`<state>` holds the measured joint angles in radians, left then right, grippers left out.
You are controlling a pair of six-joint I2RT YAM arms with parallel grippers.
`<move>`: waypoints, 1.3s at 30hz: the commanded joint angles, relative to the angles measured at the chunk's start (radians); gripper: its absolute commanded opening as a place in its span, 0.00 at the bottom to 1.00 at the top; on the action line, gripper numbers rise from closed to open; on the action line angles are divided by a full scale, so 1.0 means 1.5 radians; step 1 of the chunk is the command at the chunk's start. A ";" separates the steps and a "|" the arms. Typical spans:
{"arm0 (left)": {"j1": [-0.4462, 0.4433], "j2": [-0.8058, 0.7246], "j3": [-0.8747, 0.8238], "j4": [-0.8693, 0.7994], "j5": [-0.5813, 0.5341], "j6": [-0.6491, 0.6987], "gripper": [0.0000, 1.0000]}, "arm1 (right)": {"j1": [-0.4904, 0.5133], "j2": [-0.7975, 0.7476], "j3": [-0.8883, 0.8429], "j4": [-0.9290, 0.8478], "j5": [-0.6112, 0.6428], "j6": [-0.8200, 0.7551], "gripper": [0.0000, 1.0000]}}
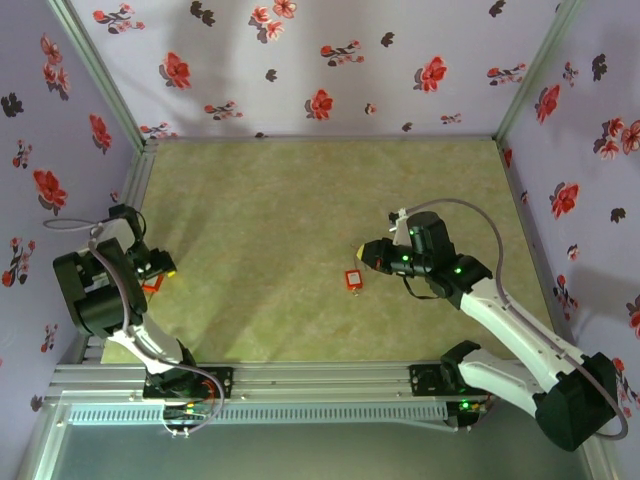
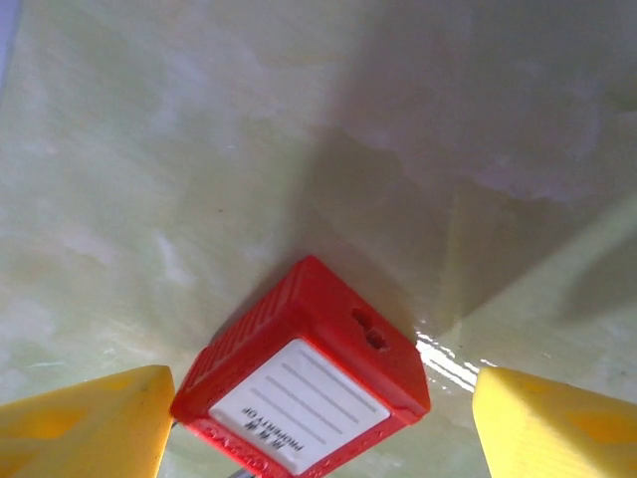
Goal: Unlock with the key
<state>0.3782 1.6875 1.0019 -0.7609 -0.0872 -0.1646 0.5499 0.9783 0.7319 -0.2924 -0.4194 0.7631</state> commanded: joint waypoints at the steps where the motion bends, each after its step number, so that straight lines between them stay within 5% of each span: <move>1: 0.005 0.023 0.014 -0.019 0.036 0.022 0.74 | -0.005 -0.002 0.011 0.026 -0.006 0.009 0.00; 16: -0.049 -0.005 0.006 -0.023 0.066 -0.016 0.64 | -0.005 -0.032 -0.023 0.030 0.010 0.027 0.00; 39: -0.048 -0.001 0.006 -0.010 0.105 -0.002 0.29 | -0.008 -0.055 -0.042 0.026 0.020 0.025 0.00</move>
<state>0.3038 1.7023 1.0130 -0.7765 0.0162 -0.1768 0.5430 0.9104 0.6762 -0.2623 -0.4019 0.7963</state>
